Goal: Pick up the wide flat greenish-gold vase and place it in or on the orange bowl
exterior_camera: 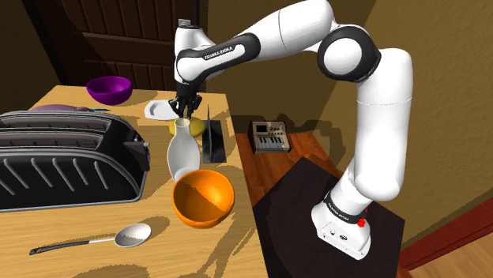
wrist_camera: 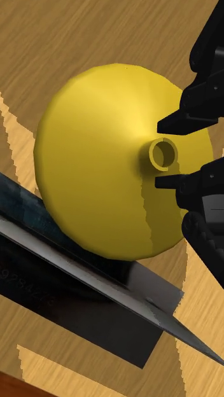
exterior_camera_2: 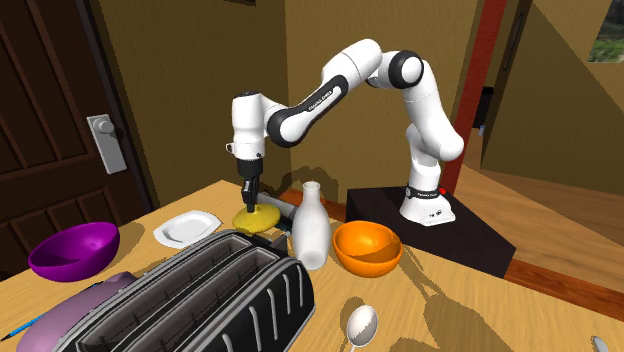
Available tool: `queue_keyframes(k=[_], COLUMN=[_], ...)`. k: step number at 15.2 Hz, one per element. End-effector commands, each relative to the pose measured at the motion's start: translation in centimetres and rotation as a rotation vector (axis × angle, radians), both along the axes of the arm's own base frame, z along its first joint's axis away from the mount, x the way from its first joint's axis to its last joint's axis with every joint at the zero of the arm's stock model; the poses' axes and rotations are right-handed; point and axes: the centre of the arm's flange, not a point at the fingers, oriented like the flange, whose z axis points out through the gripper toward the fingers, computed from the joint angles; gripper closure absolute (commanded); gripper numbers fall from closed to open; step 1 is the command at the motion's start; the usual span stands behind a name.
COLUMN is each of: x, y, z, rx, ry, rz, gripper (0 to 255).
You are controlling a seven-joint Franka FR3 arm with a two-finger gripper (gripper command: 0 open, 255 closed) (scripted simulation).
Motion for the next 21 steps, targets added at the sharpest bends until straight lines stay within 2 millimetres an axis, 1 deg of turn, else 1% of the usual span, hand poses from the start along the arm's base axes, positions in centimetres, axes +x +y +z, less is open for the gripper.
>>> queue_keyframes(k=[1,21], x=[0.0,0.0], y=[0.0,0.0], z=[1.2,11.7], rx=[0.000,0.000], ry=[0.000,0.000], rz=[0.000,0.000], gripper=[255,255])
